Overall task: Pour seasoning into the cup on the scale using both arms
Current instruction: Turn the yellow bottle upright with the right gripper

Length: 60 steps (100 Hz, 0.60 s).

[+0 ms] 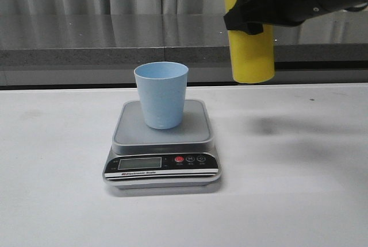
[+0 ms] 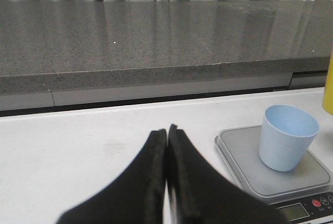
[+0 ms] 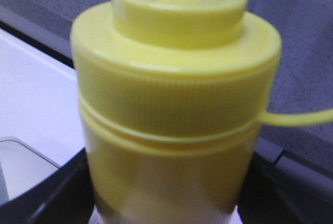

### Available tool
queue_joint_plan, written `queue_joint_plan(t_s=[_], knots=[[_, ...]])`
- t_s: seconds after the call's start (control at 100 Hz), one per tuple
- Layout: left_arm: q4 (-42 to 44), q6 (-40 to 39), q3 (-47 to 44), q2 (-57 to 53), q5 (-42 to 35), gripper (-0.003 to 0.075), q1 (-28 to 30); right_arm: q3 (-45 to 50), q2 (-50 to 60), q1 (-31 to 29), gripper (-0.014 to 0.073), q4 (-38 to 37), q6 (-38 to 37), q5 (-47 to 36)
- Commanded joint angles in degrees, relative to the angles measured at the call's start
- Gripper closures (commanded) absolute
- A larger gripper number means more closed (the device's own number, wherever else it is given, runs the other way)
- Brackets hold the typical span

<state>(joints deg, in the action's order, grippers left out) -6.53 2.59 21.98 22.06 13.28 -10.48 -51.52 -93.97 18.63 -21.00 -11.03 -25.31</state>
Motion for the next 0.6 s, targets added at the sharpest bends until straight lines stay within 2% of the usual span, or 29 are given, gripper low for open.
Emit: queue_joint_plan(t_s=[0.0, 0.1, 0.27, 0.59], knots=[[-0.6, -0.4, 1.5, 0.3, -4.8, 0.0740, 0.2, 1.5, 3.0, -0.5, 0.0318, 7.4, 3.7, -9.9], [-0.6, -0.4, 1.5, 0.3, -4.8, 0.0740, 0.2, 5.2, 3.0, -0.5, 0.0318, 10.8, 6.3, -14.0], [-0.6, -0.4, 1.5, 0.3, -4.8, 0.0740, 0.2, 9.6, 2.7, -0.5, 0.0318, 10.8, 6.7, -20.0], [-0.6, -0.4, 1.5, 0.3, -4.8, 0.0740, 0.2, 13.3, 1.4, -0.5, 0.0318, 10.7, 7.8, -24.1]])
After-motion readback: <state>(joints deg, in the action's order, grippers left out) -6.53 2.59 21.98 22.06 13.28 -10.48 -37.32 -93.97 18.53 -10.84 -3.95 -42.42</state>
